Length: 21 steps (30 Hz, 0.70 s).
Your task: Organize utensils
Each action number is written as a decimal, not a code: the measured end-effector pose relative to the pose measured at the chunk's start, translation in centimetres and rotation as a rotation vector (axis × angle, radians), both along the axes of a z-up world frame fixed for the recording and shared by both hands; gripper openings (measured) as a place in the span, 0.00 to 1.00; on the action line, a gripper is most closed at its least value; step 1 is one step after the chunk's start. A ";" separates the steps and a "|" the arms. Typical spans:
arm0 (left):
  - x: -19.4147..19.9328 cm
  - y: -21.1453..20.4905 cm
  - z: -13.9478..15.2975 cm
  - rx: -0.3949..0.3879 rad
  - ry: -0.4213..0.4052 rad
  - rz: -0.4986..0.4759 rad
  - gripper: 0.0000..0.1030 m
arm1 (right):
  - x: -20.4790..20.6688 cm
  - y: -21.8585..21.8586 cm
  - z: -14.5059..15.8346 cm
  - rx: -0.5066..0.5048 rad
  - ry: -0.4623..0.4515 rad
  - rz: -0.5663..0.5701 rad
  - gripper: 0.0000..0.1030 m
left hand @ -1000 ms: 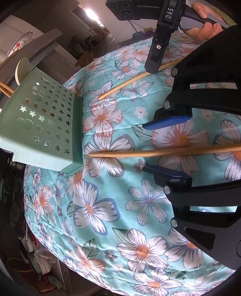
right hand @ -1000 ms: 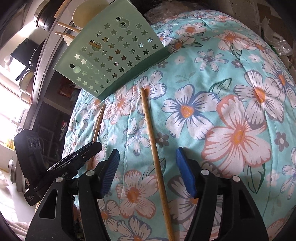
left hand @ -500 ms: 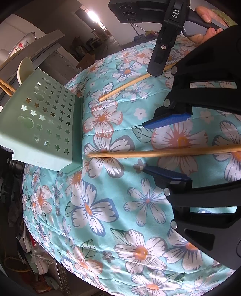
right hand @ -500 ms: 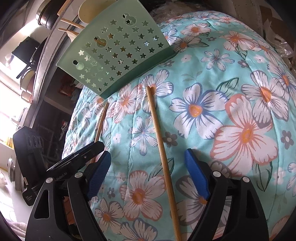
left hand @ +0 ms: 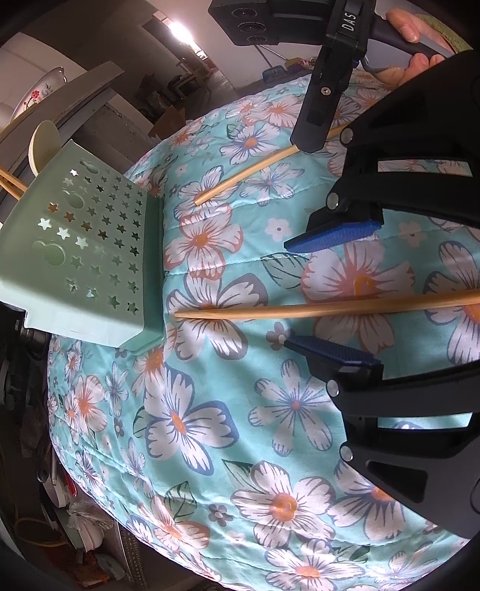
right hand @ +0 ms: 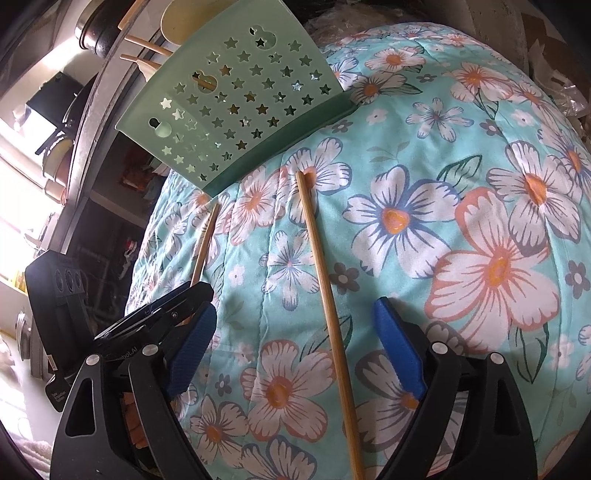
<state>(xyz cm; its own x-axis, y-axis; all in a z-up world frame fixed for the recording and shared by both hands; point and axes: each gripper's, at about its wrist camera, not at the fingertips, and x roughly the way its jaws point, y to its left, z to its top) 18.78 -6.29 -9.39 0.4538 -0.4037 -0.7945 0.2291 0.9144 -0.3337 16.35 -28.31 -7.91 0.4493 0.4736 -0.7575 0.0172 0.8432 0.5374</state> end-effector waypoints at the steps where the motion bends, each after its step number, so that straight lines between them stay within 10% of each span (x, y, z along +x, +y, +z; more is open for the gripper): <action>1: 0.0 0.0 0.0 -0.001 0.000 0.001 0.43 | 0.0 0.0 0.0 0.000 0.000 0.001 0.83; 21: 0.0 -0.1 -0.1 0.005 -0.008 -0.001 0.45 | -0.1 0.0 0.0 -0.002 -0.010 0.012 0.84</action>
